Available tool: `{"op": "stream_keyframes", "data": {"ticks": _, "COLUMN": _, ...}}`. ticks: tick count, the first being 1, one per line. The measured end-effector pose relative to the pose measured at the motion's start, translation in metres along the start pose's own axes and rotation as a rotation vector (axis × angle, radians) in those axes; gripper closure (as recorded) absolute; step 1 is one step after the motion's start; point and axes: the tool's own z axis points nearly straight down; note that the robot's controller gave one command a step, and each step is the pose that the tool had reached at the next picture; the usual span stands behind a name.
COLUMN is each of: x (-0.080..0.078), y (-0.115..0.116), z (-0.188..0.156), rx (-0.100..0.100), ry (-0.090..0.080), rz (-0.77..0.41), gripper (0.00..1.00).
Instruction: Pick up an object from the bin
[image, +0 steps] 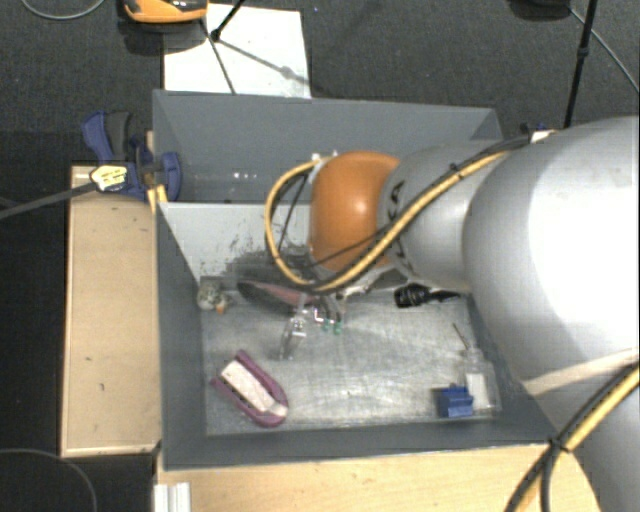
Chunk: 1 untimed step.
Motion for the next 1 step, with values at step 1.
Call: {"op": "stream_keyframes", "data": {"ticks": 1, "x": -0.0054, "y": -0.0010, "z": -0.0054, "rx": -0.003, "ry": -0.016, "rz": 0.003, "gripper": 1.00}}
